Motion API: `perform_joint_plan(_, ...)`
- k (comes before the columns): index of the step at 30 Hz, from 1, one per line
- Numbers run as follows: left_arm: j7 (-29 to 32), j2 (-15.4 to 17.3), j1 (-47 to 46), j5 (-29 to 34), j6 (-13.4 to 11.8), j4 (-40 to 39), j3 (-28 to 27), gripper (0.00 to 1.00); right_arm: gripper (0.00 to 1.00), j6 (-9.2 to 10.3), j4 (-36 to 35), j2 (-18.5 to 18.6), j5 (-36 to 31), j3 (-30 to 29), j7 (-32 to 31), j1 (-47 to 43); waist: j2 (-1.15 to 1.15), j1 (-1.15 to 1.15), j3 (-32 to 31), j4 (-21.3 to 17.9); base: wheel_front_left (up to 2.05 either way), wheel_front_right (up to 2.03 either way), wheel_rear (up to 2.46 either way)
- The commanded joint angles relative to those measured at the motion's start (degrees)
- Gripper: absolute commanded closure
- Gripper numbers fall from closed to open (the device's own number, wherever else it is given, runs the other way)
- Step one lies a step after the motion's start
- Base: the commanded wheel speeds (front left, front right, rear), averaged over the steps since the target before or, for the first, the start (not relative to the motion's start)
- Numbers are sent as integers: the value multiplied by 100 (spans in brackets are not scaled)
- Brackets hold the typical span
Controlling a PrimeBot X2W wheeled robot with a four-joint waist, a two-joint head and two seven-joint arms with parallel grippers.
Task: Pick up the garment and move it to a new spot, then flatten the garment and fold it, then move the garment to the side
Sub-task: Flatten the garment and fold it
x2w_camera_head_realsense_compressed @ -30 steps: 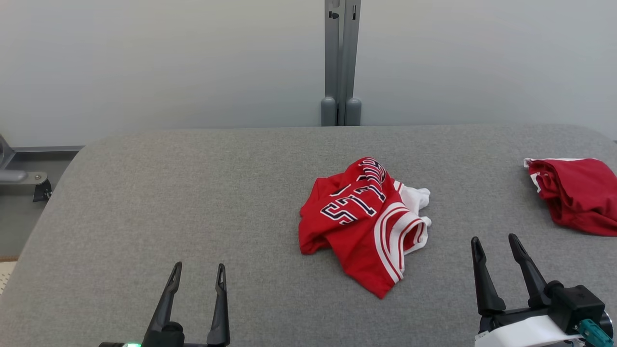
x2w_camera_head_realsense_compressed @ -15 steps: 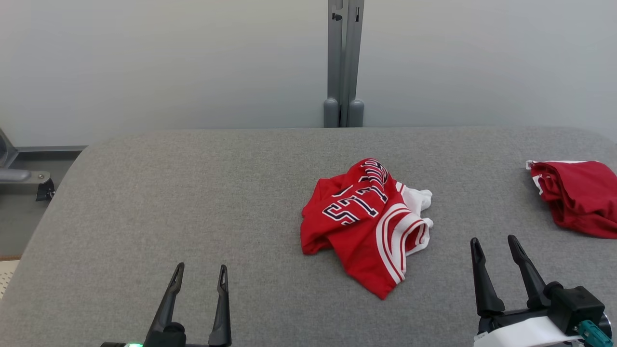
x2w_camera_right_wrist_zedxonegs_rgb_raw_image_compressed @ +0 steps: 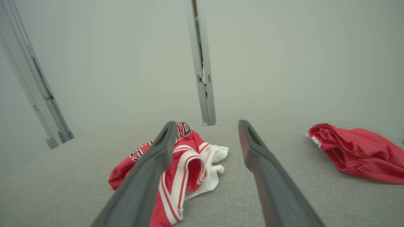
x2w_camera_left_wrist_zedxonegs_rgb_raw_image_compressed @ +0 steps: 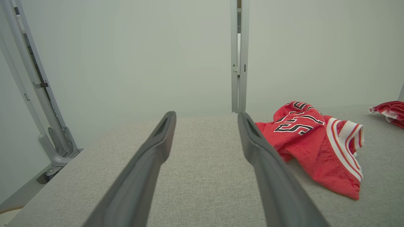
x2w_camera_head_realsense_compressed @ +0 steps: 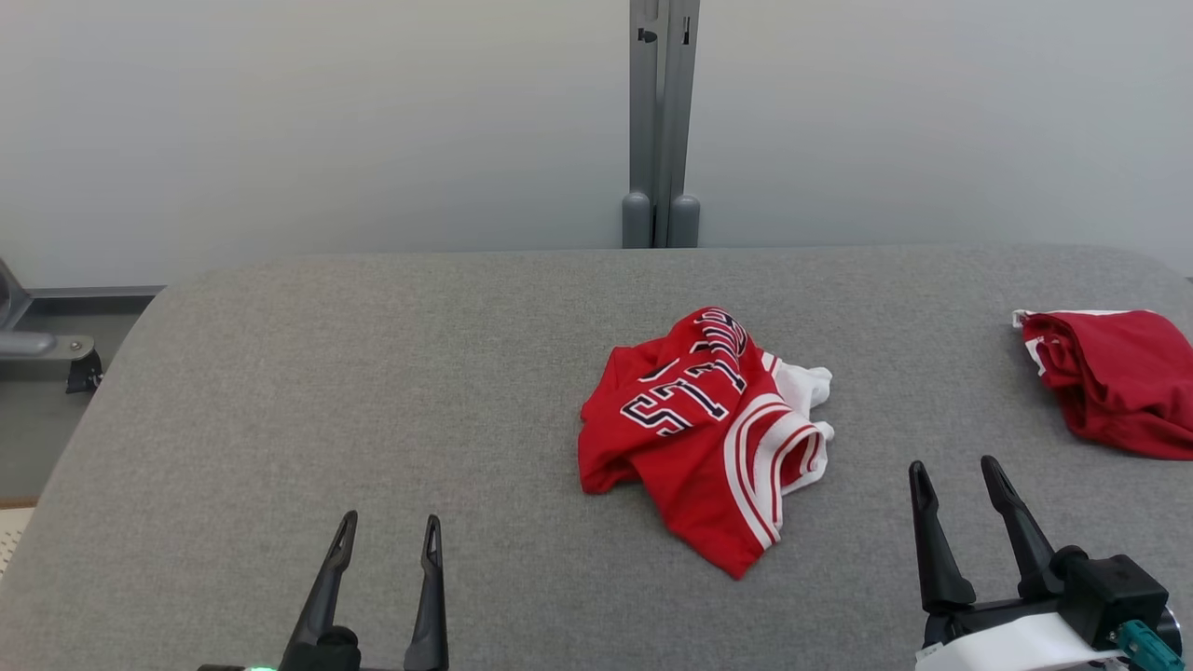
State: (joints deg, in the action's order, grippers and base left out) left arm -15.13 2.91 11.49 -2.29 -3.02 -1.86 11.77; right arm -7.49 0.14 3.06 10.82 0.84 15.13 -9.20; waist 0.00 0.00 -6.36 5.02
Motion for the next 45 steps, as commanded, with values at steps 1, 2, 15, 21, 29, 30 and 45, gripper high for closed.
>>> perform_joint_plan(1, 1, 0, 99, 45, 13, -21, 5, 0, 0, 0, -10, 6, -3, -1, 1, -81, 0, 0, 15, -4, 0, 0, 0)
perform_joint_plan(2, 1, 0, 104, 47, 15, -19, 11, 0, 0, 0, -11, 6, -5, 6, 1, -79, 0, 0, 26, -13, 0, 0, 0)
perform_joint_plan(15, 1, 50, -900, 295, 957, 829, 1239, 0, 0, 0, -45, 158, -62, 119, 0, 247, 0, 0, 747, -507, 0, 0, 0)
perform_joint_plan(21, 1, 71, -1916, 452, 1046, 1758, 2160, 0, 0, 0, -90, 256, -81, 198, 0, 594, 0, 0, 1363, -877, 0, 0, 0)
perform_joint_plan(29, 0, 34, -2999, 126, 1051, 3047, 2818, 0, 0, 0, -122, 312, -33, 248, 0, 976, 0, 0, 1953, -1309, 0, 0, 0)
perform_joint_plan(30, 1, 28, -3104, 63, 1044, 3163, 2872, 0, 0, 0, -127, 320, -34, 236, 0, 1001, 0, 0, 2003, -1352, 0, 0, 0)
perform_joint_plan(45, 21, 28, -3685, -37, 758, 4490, 2999, 77, 0, 0, -124, 297, -12, 275, 0, 1161, 0, 0, 2213, -1530, 0, 0, 0)
